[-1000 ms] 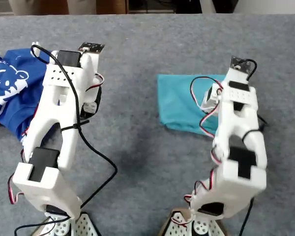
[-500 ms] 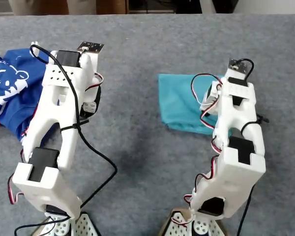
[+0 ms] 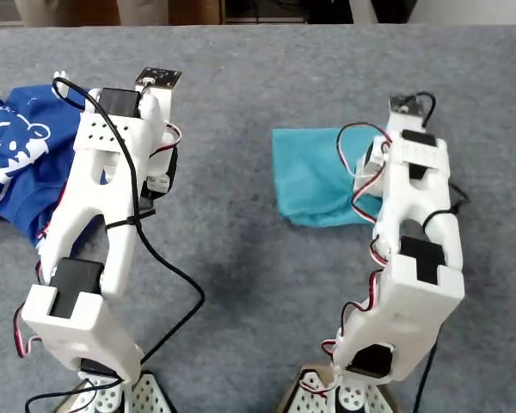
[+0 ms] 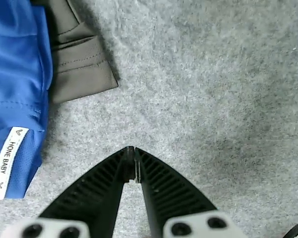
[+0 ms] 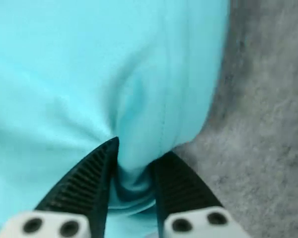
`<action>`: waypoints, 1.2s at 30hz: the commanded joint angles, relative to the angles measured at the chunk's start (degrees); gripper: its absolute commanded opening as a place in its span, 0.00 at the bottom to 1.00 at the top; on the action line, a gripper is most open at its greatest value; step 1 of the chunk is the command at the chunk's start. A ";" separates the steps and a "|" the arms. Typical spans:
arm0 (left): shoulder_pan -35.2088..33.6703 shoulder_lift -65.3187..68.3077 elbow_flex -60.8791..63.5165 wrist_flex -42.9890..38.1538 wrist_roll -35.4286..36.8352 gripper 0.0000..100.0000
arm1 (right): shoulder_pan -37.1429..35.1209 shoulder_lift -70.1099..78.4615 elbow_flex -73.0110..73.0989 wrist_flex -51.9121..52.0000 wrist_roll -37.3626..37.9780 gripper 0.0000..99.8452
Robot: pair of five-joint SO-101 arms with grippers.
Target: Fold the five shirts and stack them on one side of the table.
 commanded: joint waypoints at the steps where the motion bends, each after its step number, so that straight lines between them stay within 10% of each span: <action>1: -0.53 -3.03 -0.44 -0.26 -0.18 0.02 | 0.13 -0.48 -7.43 0.18 3.52 0.00; 30: -2.37 -3.12 -0.62 0.00 0.09 0.02 | 9.36 4.88 -19.03 -3.60 14.68 0.01; 36: -2.37 -3.12 -0.88 1.05 -0.26 0.02 | 11.12 4.00 -19.21 -2.99 2.81 0.23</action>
